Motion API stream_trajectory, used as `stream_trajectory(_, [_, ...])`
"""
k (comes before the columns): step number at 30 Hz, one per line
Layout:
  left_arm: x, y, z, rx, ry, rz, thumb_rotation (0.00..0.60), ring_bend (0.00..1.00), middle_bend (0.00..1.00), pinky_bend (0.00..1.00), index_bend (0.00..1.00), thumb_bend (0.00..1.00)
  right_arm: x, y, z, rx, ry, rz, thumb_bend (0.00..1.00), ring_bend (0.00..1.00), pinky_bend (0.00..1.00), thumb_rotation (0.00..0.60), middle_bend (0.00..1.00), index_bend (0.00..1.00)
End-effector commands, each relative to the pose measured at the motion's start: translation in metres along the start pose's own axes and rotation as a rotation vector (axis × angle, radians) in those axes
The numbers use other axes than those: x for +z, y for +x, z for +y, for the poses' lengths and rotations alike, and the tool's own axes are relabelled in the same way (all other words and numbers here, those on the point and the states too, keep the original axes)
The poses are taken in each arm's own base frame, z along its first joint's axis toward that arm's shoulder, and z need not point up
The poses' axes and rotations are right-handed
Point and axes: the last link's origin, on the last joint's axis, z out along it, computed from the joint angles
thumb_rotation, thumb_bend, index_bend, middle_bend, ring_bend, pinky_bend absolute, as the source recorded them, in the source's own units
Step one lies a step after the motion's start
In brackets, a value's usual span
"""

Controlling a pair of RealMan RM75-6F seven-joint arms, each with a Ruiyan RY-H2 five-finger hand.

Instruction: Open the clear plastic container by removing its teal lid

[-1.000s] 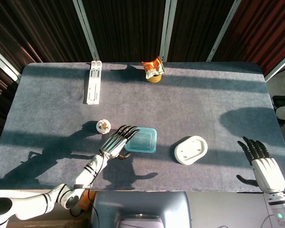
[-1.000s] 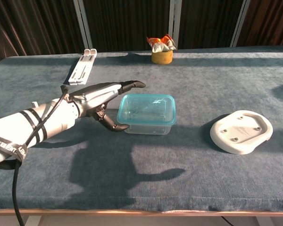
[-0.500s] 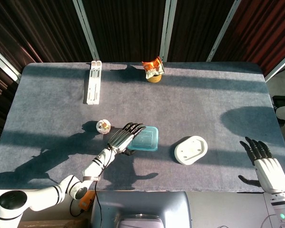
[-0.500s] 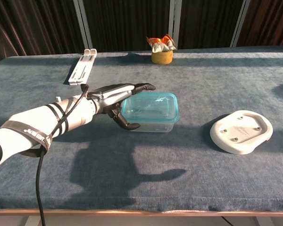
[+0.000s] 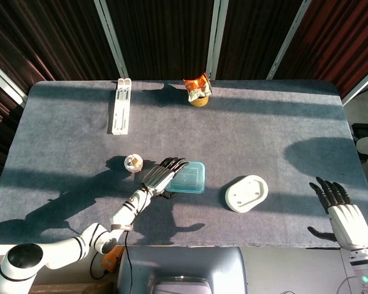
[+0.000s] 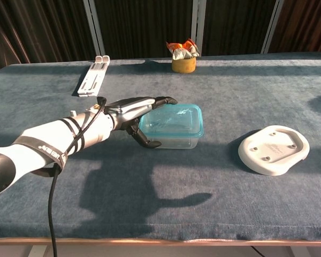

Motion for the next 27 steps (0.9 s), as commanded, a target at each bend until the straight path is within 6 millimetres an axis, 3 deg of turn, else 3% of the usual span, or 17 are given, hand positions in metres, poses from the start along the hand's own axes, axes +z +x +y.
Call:
stream_trajectory(1, [-0.003,0.0,0.002,0.002,-0.011,0.008,0.6,0.29,0.26,0.31,0.0,0.27,0.002,-0.001,-0.002,-0.002,0.009,0.005,0.15,0.0,0.0,0.6,0.0,0.0])
stream_trajectory(5, [-0.012,-0.004,0.012,-0.016,-0.046,0.01,0.6,0.42,0.37,0.47,0.0,0.27,0.01,-0.007,-0.012,-0.021,0.057,0.01,0.15,0.0,0.0,0.6,0.0,0.0])
stream_trajectory(13, [-0.025,-0.013,0.032,-0.021,-0.11,0.033,0.6,0.44,0.39,0.49,0.0,0.27,0.048,-0.038,-0.05,-0.047,0.254,-0.038,0.15,0.0,0.0,0.6,0.0,0.01])
stream_trajectory(20, [-0.03,-0.022,0.043,-0.006,-0.149,0.043,0.6,0.44,0.39,0.47,0.0,0.27,0.082,-0.062,-0.089,0.01,0.428,-0.058,0.19,0.0,0.0,0.6,0.0,0.25])
stream_trajectory(27, [-0.034,-0.026,0.046,0.002,-0.167,0.044,0.6,0.44,0.39,0.46,0.0,0.27,0.096,-0.077,-0.108,0.105,0.531,-0.034,0.22,0.0,0.0,0.6,0.01,0.41])
